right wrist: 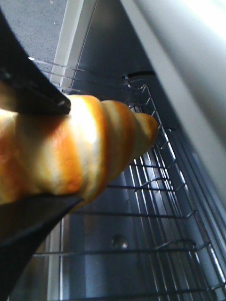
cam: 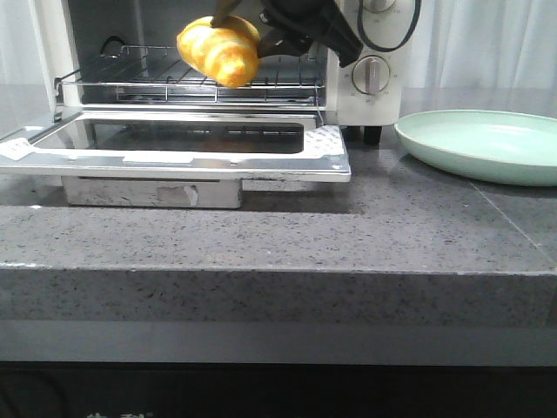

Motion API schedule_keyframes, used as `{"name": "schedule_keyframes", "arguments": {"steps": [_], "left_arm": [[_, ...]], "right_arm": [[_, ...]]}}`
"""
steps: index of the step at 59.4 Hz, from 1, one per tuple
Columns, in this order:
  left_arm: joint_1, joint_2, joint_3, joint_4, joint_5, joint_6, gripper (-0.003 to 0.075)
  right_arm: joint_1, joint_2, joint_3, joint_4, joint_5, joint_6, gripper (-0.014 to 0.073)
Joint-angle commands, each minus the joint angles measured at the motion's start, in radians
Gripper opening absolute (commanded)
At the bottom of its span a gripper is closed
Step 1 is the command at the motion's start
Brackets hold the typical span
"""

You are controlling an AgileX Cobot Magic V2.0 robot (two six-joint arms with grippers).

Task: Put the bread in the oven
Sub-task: 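Release the croissant onto the oven rack and withdraw the right gripper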

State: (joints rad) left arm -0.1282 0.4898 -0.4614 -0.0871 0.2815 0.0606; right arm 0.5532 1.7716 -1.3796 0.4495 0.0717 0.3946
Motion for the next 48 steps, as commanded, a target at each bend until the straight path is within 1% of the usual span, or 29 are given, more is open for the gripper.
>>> {"name": "schedule_keyframes", "arguments": {"steps": [1, 5, 10, 22, 32, 36, 39, 42, 48], "left_arm": [[0.004, 0.001, -0.027, -0.005, -0.072, -0.003, -0.0020], [0.004, 0.001, -0.027, -0.005, -0.072, -0.003, -0.0020], [0.004, 0.001, -0.027, -0.005, -0.072, -0.003, -0.0020], [0.004, 0.001, -0.027, -0.005, -0.072, -0.003, -0.0020], [0.004, 0.001, -0.027, -0.005, -0.072, -0.003, -0.0020], [0.004, 0.001, -0.027, -0.005, -0.072, -0.003, -0.0020], [0.004, 0.001, -0.027, -0.005, -0.072, -0.003, -0.0020], [0.004, 0.001, -0.027, -0.005, -0.072, -0.003, -0.0020], [0.004, 0.001, -0.027, -0.005, -0.072, -0.003, -0.0020]], "right_arm": [[-0.004, -0.047, -0.037, 0.001, -0.081, -0.011, 0.0481], [-0.004, -0.047, -0.037, 0.001, -0.081, -0.011, 0.0523], [-0.004, -0.047, -0.037, 0.001, -0.080, -0.011, 0.0551], [-0.004, -0.051, -0.037, 0.000, -0.072, -0.011, 0.0552], [-0.004, -0.093, -0.033, -0.025, -0.009, -0.011, 0.0535], [-0.004, -0.130, -0.029, -0.062, 0.027, -0.011, 0.0494], [-0.004, -0.159, -0.018, -0.094, 0.040, -0.011, 0.0447], [-0.004, -0.189, -0.003, -0.115, 0.048, -0.011, 0.0384], [-0.004, -0.253, 0.020, -0.190, 0.092, -0.011, 0.0213]]}}
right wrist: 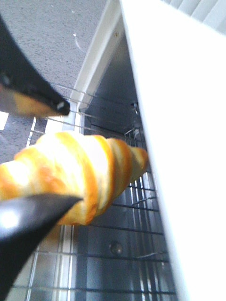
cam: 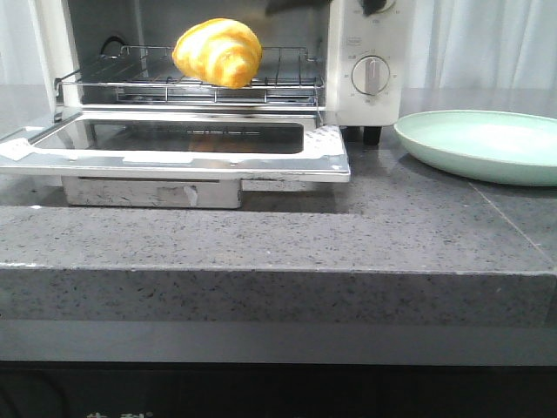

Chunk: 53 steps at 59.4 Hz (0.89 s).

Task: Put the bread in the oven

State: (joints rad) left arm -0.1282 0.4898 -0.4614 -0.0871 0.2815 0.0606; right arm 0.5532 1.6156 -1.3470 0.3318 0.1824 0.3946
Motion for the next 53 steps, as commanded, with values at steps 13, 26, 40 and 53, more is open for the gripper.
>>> {"name": "schedule_keyframes", "arguments": {"steps": [13, 26, 40, 53], "left_arm": [[0.004, 0.001, -0.027, -0.005, -0.072, -0.003, -0.0020], [0.004, 0.001, -0.027, -0.005, -0.072, -0.003, -0.0020], [0.004, 0.001, -0.027, -0.005, -0.072, -0.003, -0.0020], [0.004, 0.001, -0.027, -0.005, -0.072, -0.003, -0.0020]], "right_arm": [[-0.009, -0.180, -0.009, -0.370, 0.250, -0.011, -0.0074], [-0.077, -0.278, -0.009, -0.525, 0.484, -0.011, -0.0071], [-0.249, -0.431, 0.057, -0.529, 0.577, -0.011, -0.0067], [-0.295, -0.638, 0.255, -0.520, 0.493, -0.011, -0.0067]]}}
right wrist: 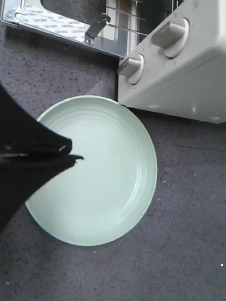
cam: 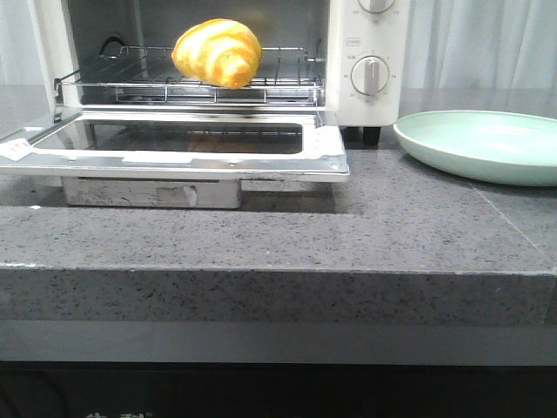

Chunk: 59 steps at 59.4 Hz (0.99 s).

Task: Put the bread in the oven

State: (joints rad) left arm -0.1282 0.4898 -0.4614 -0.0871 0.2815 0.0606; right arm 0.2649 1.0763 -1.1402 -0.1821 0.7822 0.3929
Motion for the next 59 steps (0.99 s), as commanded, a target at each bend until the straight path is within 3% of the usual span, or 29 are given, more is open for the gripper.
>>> {"name": "schedule_keyframes", "arguments": {"steps": [1, 17, 26, 38, 59], "left_arm": [[0.004, 0.001, -0.027, -0.005, -0.072, -0.003, -0.0020], [0.004, 0.001, -0.027, -0.005, -0.072, -0.003, -0.0020], [0.004, 0.001, -0.027, -0.005, -0.072, -0.003, -0.0020], [0.004, 0.001, -0.027, -0.005, -0.072, -0.003, -0.0020], [0.004, 0.001, -0.027, -0.005, -0.072, -0.003, -0.0020]], "right_arm": [[-0.006, -0.115, 0.066, -0.002, -0.127, -0.009, -0.0067], [-0.006, -0.453, 0.447, 0.016, -0.379, -0.008, -0.0070], [-0.006, -0.638, 0.607, -0.019, -0.431, -0.008, -0.0070], [-0.006, -0.759, 0.653, -0.019, -0.430, -0.008, -0.0070], [-0.006, -0.765, 0.653, -0.019, -0.428, -0.008, -0.0070]]}}
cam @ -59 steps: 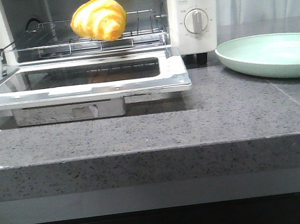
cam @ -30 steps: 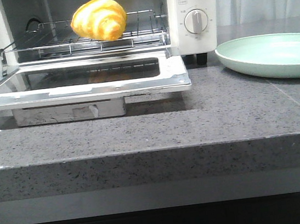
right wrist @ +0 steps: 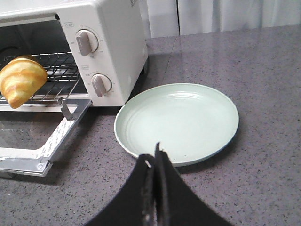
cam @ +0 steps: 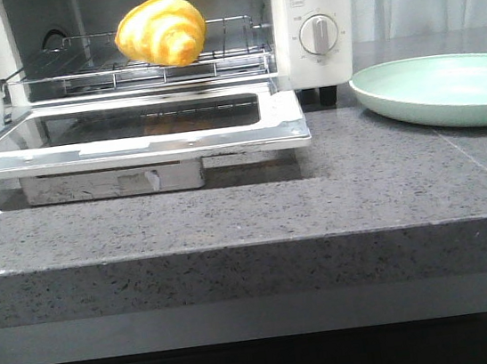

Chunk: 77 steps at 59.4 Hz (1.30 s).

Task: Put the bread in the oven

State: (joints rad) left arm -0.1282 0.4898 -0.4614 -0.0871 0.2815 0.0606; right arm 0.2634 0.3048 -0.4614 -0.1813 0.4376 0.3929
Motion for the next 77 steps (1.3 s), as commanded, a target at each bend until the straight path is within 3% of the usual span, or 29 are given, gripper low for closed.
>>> {"name": "schedule_keyframes", "arguments": {"steps": [1, 25, 59, 74, 77], "left_arm": [[0.004, 0.001, -0.027, -0.005, -0.072, -0.003, -0.0020], [0.004, -0.011, -0.005, -0.001, -0.088, -0.003, -0.0020], [0.104, -0.513, 0.341, -0.008, -0.086, -0.003, -0.0020], [0.104, -0.513, 0.475, -0.008, -0.209, -0.003, -0.0020], [0.104, -0.513, 0.469, -0.008, -0.150, -0.003, -0.0020]], "right_arm": [[-0.005, 0.006, -0.025, -0.020, -0.083, -0.008, -0.0070], [-0.005, 0.006, -0.025, -0.020, -0.083, -0.008, -0.0070], [-0.005, 0.006, -0.025, -0.020, -0.082, -0.008, -0.0070], [-0.005, 0.006, -0.025, -0.020, -0.082, -0.008, -0.0070], [-0.005, 0.006, -0.025, -0.020, -0.082, -0.008, -0.0070]]}}
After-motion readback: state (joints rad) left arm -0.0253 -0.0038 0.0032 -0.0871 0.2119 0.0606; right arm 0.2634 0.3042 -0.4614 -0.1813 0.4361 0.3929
